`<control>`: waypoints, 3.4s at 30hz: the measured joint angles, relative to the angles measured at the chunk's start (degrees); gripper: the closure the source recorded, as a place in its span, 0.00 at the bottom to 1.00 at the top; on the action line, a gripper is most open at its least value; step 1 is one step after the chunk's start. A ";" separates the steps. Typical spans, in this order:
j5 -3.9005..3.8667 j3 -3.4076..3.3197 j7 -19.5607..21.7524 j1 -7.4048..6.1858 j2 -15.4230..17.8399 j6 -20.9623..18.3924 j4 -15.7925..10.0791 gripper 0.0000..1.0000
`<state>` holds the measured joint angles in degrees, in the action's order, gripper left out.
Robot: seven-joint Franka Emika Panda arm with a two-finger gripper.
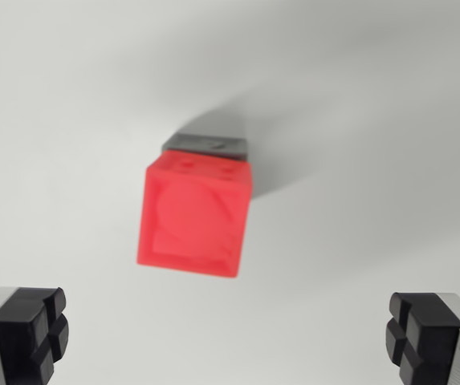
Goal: Destack cube
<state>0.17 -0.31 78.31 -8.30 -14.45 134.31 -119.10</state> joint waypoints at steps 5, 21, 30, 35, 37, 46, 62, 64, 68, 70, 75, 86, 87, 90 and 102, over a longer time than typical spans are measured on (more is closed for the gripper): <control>0.00 0.02 3.70 -1.46 -1.99 1.46 -0.08 0.00; 0.02 -0.06 6.05 -2.52 -8.96 8.51 -0.56 0.00; 0.03 -0.06 6.05 -2.52 -12.69 12.18 -0.53 0.00; 0.04 -0.06 6.05 -2.52 -14.26 13.55 -0.35 0.00; 0.05 -0.06 6.05 -2.52 -14.76 14.04 -0.31 0.00; 0.06 -0.06 6.05 -2.52 -15.69 14.87 -0.17 1.00; 0.06 -0.06 6.05 -2.52 -15.69 14.89 -0.13 1.00; 0.06 -0.06 6.05 -2.52 -15.69 14.89 -0.13 1.00; 0.06 -0.06 6.05 -2.52 -15.69 14.89 -0.13 1.00; 0.06 -0.06 6.05 -2.52 -15.69 14.89 -0.13 1.00; 0.06 -0.06 6.05 -2.52 -15.69 14.89 -0.13 1.00; 0.06 -0.06 6.04 -2.52 -15.55 14.79 -0.14 1.00; 0.06 -0.06 6.04 -2.52 -15.46 14.75 -0.15 1.00; 0.06 -0.06 6.04 -2.52 -15.16 14.52 -0.17 1.00; 0.06 -0.06 6.04 -2.52 -13.24 12.92 -0.39 1.00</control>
<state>0.23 -0.37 84.35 -10.82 -27.69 147.23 -119.49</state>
